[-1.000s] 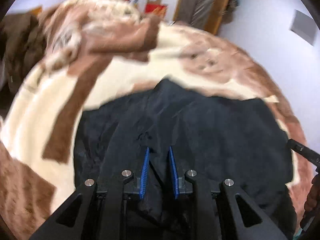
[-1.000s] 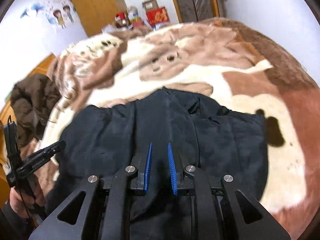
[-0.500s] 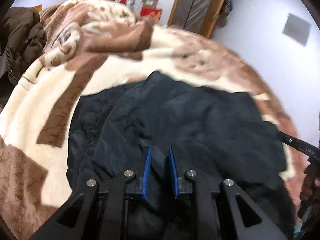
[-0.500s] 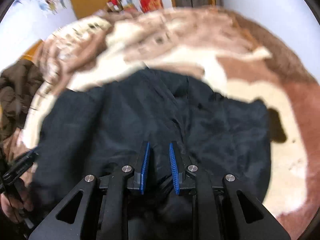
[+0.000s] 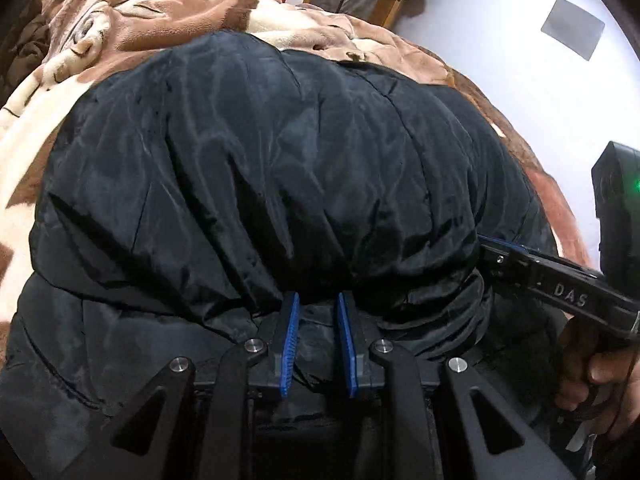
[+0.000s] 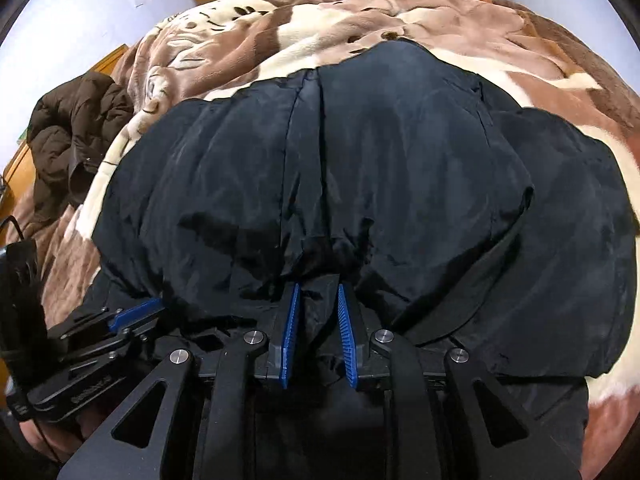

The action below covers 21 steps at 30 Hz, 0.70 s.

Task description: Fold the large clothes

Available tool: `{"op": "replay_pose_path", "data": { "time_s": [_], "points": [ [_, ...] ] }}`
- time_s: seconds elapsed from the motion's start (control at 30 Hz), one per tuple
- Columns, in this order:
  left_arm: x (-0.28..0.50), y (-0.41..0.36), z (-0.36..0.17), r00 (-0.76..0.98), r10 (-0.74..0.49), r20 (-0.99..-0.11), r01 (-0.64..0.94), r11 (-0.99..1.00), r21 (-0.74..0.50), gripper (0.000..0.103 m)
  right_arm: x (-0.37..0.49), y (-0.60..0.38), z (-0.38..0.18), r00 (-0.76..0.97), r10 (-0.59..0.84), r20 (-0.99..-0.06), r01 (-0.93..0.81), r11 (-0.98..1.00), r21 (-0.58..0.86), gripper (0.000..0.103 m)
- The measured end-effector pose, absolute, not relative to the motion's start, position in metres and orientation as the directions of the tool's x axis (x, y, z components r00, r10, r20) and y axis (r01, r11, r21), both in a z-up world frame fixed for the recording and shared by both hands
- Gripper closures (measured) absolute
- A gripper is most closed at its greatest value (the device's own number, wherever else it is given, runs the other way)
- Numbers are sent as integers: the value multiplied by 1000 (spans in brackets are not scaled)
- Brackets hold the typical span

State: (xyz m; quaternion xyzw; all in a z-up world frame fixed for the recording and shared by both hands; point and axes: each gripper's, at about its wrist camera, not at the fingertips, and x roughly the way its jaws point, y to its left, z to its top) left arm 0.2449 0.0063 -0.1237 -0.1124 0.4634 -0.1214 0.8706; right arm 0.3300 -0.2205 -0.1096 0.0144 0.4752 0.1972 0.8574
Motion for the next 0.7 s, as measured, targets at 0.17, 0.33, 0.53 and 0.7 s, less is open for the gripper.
{"op": "replay_pose_path", "data": {
  "time_s": [0.17,0.33,0.53,0.7],
  "points": [
    [255,10,-132,527,-333,-782,93,937,-336,82,334,-218,-125,482,325,-813,-338,926,169,85],
    [253,3,-115,526,-297,-797,112,953,-281,82,333,-223,-112,461,341,-819,-312,926,210,85],
    [225,8,-84,570,-345,-746,165,937,-307,82,299,-239,-80,510,377,-773,-329,916,229,83],
    [231,-3,-119,515,-342,-786,136,938,-319,82,309,-239,-124,446,342,-827,-298,928,223,84]
  ]
}}
